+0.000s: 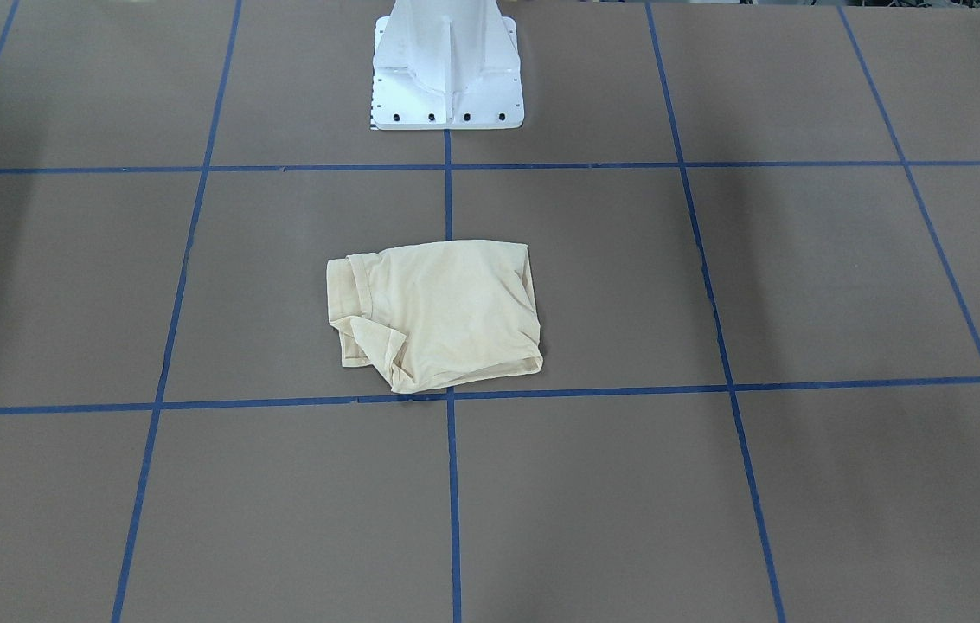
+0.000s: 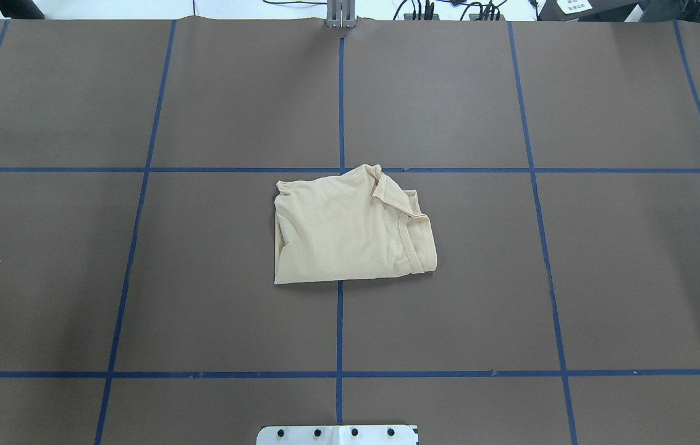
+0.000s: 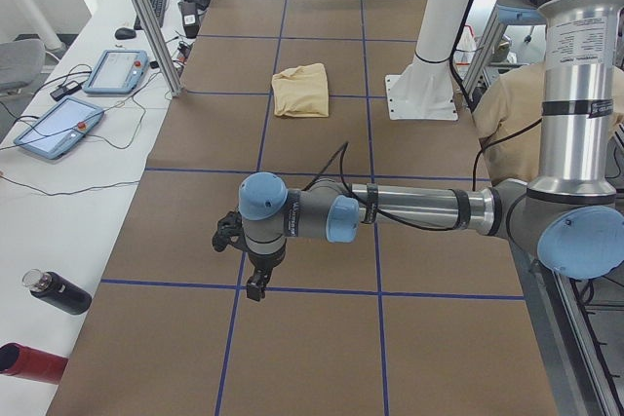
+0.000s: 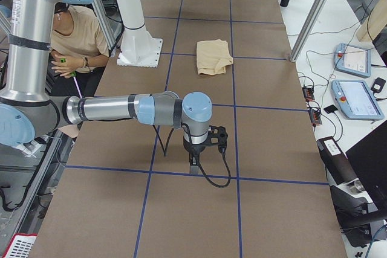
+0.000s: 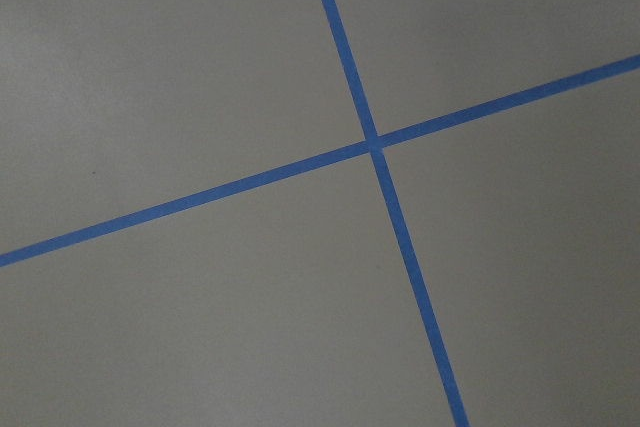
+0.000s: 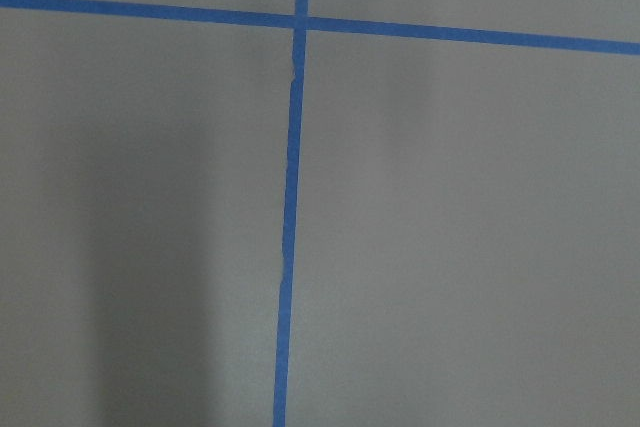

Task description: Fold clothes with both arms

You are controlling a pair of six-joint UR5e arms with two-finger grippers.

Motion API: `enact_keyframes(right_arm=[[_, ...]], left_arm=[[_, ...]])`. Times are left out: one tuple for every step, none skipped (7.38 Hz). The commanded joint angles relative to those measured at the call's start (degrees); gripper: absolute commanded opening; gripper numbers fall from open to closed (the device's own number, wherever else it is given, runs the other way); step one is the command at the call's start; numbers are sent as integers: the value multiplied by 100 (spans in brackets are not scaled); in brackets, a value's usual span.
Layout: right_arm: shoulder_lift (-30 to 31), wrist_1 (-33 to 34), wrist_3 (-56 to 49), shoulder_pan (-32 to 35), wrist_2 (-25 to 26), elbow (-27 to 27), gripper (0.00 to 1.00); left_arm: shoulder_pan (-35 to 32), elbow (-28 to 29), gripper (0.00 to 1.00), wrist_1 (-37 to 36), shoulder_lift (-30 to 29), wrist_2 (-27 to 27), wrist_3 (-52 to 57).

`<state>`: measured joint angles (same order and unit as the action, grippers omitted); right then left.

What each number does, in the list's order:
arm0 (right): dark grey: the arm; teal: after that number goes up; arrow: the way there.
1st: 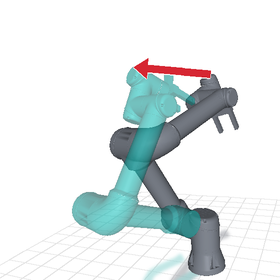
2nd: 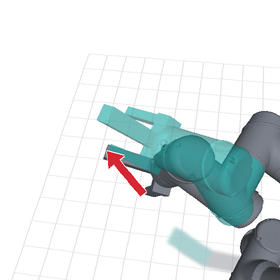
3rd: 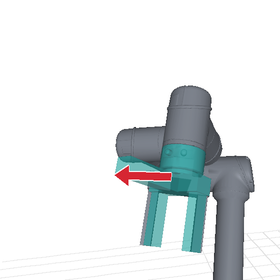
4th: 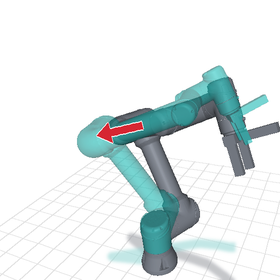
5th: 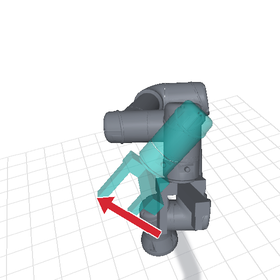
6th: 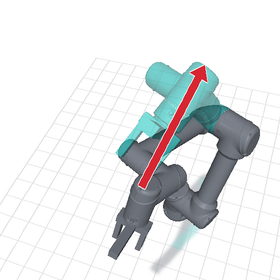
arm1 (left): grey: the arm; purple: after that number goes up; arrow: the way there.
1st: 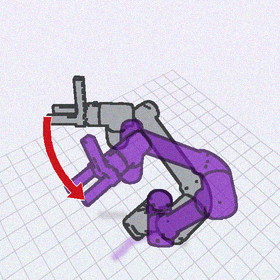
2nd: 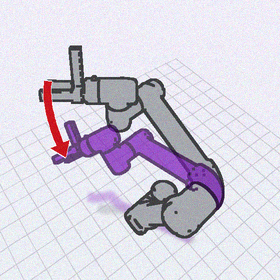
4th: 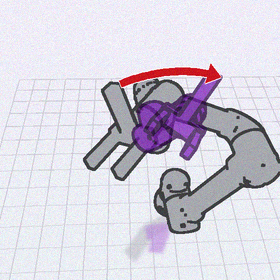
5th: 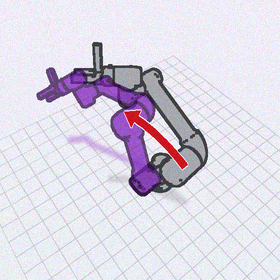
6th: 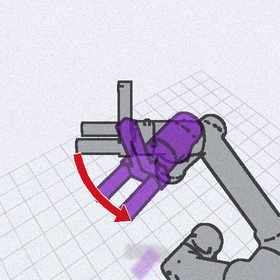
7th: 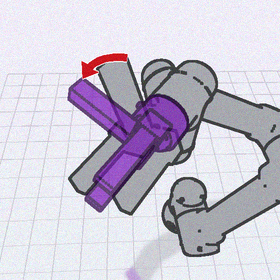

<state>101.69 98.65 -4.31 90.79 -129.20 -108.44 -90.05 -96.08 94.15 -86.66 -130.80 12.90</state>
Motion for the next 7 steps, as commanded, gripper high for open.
enact_keyframes(right_arm=[[0,-3,0,0,0,-10,100],[-8,-3,0,0,0,-10,100],[-17,-3,0,0,0,-10,100],[-35,-3,9,0,0,-10,100],[-35,-3,9,0,0,-10,100],[-35,-3,9,0,0,-10,100],[-35,-3,9,0,0,-10,100]], left_arm=[[4,-130,100,24,139,88,19],[5,-122,100,41,271,107,28],[-13,-191,100,59,368,98,80],[-22,-270,100,68,412,90,29],[-22,-323,100,68,421,72,11],[-22,-332,100,59,430,55,19],[-22,-324,100,59,430,54,28]])
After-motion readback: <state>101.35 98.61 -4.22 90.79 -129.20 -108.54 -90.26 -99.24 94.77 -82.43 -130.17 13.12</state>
